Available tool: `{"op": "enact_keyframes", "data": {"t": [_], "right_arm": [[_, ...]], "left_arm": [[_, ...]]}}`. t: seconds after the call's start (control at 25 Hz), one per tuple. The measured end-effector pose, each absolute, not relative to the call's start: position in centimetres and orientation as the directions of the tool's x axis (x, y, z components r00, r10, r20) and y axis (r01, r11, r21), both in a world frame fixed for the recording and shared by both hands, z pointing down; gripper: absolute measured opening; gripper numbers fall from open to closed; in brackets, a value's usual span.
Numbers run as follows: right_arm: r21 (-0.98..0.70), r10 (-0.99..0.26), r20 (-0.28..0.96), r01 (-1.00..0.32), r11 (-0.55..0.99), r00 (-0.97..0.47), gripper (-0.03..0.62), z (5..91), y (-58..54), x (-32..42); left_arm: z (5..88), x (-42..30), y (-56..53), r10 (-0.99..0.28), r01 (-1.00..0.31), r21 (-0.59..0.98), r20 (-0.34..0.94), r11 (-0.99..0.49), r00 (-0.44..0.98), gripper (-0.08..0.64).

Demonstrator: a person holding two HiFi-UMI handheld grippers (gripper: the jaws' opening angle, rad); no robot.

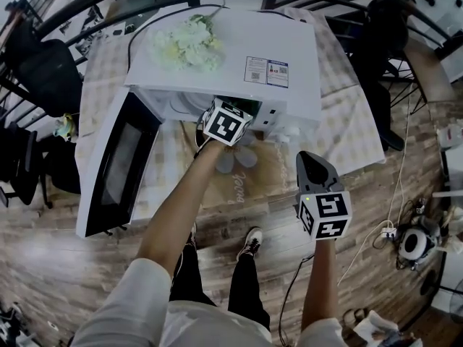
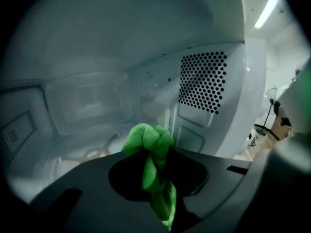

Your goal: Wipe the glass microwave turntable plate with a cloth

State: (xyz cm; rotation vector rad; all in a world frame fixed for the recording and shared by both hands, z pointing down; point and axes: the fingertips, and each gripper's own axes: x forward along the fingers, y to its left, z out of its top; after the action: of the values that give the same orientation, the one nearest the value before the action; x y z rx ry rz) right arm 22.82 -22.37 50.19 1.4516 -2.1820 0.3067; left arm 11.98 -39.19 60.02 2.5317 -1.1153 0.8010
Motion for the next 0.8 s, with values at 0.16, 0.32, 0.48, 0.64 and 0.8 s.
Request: {"op": "enact_keyframes", "data": {"t": [0.16,0.32,0.48,0.64,0.8], "right_arm": [[0.088,-0.807,0.506,-0.912,0.401,-0.305,0.014,49.6,-22.8,22.5],[0.082,-0.811,0.499,-0.915,0.395,-0.305,0.014,49.5,-23.3,22.0],[0.027,-0.807,0.488,-0.918,0.395,-0.332,0.014,49.7,-23.5,21.1],[0.004,-0.819,0.468,-0.926,0.378,-0.333,0.014,49.6,-24.1,20.7],[0.035,-0.819,0.472,-0.921,0.388,-0.327,0.014,49.6,-24.6,20.4]], "left_arm": [[58.5,8.2,-40.1,-0.684,-0.781,-0.042,0.512,-0.624,0.519,0.080],[57.7,1.8,-42.1,-0.796,-0.831,-0.212,0.481,-0.513,0.369,0.080],[58.2,-3.9,-43.4,-0.832,-0.887,-0.234,0.499,-0.399,0.243,0.080],[59.7,-5.1,-43.1,-0.796,-0.902,-0.169,0.552,-0.398,0.248,0.081],[60.9,-4.2,-42.2,-0.746,-0.864,-0.168,0.597,-0.475,0.295,0.081]]}}
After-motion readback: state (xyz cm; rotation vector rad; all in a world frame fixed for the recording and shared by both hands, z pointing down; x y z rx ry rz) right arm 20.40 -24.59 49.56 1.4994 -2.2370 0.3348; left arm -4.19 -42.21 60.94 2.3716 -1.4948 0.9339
